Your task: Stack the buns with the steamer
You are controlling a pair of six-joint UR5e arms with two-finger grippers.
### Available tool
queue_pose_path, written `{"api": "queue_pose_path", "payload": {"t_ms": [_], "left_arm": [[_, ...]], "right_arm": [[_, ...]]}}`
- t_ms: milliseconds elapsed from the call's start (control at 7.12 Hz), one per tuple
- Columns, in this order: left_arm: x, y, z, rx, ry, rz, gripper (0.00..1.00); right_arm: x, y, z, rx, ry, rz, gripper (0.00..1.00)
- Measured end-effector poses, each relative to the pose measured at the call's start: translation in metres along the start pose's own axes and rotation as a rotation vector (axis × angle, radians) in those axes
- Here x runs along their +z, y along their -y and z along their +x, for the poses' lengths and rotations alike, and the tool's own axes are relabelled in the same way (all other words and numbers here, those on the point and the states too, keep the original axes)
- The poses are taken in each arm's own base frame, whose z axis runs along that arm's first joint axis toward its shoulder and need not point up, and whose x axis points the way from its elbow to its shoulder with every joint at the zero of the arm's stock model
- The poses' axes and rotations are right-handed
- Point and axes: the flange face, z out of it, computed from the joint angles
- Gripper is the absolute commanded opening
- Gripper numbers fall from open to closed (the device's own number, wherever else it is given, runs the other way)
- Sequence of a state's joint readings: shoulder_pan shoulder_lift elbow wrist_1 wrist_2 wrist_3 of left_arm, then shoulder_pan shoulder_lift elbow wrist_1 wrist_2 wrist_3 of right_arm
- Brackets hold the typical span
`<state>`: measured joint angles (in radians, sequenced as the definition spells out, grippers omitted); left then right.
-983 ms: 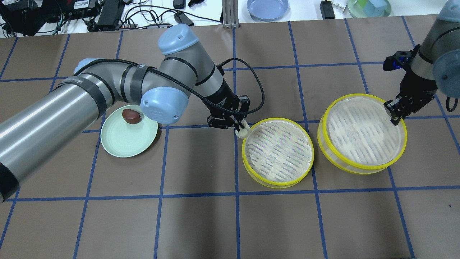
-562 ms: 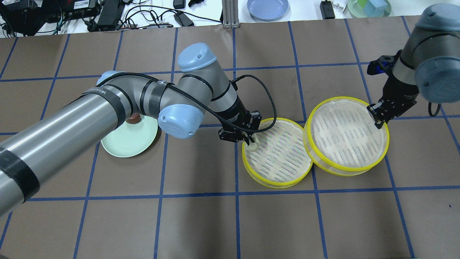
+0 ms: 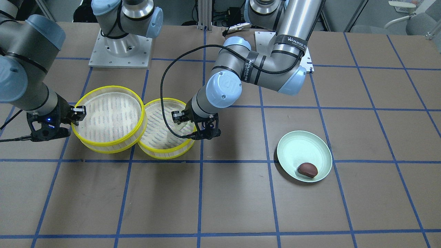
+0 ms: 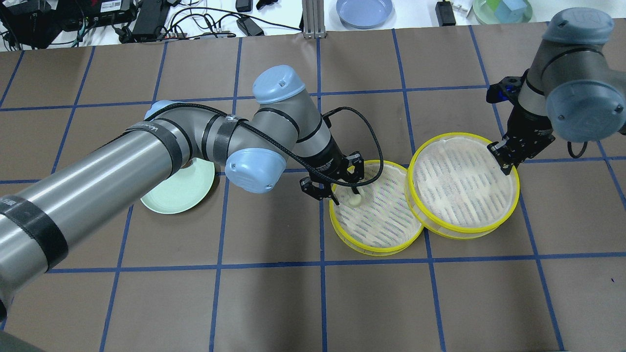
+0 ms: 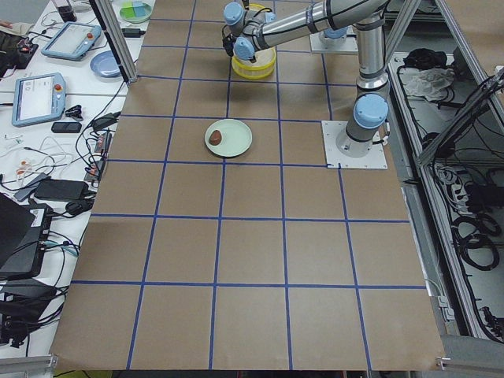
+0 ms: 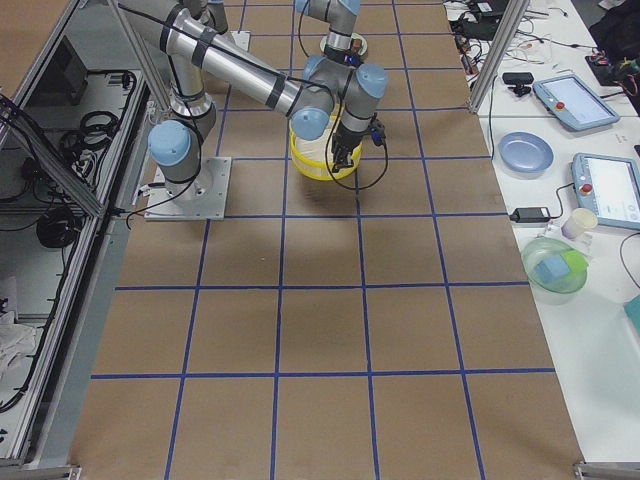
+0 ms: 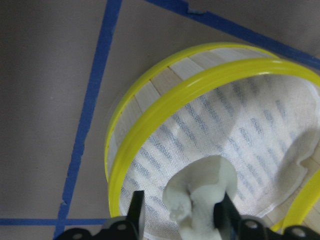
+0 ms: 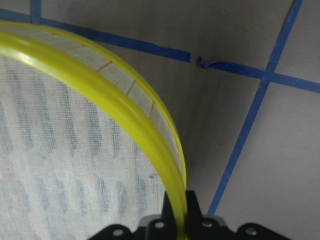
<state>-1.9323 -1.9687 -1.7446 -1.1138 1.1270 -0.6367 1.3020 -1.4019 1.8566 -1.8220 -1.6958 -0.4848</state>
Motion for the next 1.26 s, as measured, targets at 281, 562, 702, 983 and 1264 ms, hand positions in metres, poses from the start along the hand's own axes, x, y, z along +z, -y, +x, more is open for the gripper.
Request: {"api": "queue_pose_path", "payload": {"t_ms": [281, 562, 702, 983, 1264], "left_arm": [[-0.002, 0.001, 0.002, 0.003, -0.003, 0.003, 1.00], [-0.004, 0.000, 0.002, 0.007, -0.002, 0.008, 1.00], [-0.009, 0.000, 0.003, 0.012, -0.004, 0.019, 1.00], [-0.055, 0.021, -0.008, 0.018, 0.064, 0.149, 1.00], [-0.134, 0.060, -0.044, 0.055, 0.124, 0.258, 1.00]], "right_arm": [[0.004, 0.004, -0.003, -0.005, 0.000, -0.004, 0.02], [0.008, 0.011, -0.014, -0.020, -0.008, -0.005, 0.02], [0.009, 0.012, -0.017, -0.015, -0.009, -0.004, 0.02], [0.008, 0.015, -0.034, -0.004, -0.009, -0.001, 0.02], [0.006, 0.022, -0.078, 0.022, -0.021, 0.003, 0.03]]}}
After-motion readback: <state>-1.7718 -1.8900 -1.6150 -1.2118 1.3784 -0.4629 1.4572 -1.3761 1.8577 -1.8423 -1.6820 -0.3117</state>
